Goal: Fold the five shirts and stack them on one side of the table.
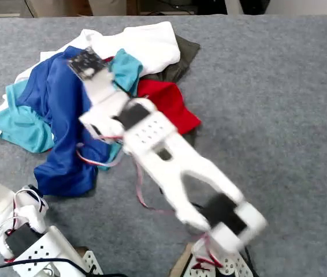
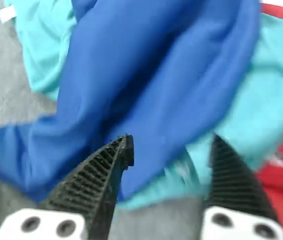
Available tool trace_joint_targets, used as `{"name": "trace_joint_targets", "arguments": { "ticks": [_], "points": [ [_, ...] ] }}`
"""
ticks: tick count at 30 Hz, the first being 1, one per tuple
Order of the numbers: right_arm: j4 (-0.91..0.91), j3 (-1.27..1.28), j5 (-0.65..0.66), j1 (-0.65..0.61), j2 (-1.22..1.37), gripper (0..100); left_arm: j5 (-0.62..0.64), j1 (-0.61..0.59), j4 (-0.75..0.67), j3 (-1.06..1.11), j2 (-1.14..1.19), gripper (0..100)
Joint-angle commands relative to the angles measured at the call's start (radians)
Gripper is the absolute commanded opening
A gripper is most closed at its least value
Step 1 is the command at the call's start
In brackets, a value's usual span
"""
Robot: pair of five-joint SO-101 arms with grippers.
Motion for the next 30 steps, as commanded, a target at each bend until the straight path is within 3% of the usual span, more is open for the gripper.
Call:
{"name": "trace_joint_targets", "arguments": {
  "ticks": [1, 8, 13, 15, 18, 19, 22, 30],
  "points": [
    [-0.023, -0.285, -0.054, -0.021, 0.223, 29.2, -0.005, -0.006, -0.003, -0.044, -0.001, 16],
    [-0.015, -0.792, -0.17, -0.027, 0.656, 28.9, -0.005, -0.008, -0.003, -0.043, -0.007, 16],
    [0.124, -1.144, -0.186, -0.058, 0.897, 28.2, -0.005, -0.008, -0.02, -0.032, -0.008, 16],
    [0.189, -1.271, -0.186, -0.064, 0.975, 22.2, -0.005, -0.008, -0.023, -0.031, -0.008, 16],
    [0.252, -1.465, -0.175, -0.05, 1.063, 5.2, -0.005, -0.008, -0.025, -0.028, -0.008, 16],
    [0.262, -1.524, -0.155, -0.041, 1.084, 0.2, -0.005, -0.008, -0.025, -0.028, -0.008, 16],
    [0.316, -1.632, -0.118, -0.022, 1.109, 3.4, -0.005, -0.008, -0.025, -0.028, -0.008, 16],
    [0.41, -1.62, -0.072, 0.048, 0.901, 3.7, -0.005, -0.008, -0.025, -0.028, -0.008, 16]
  ]
}}
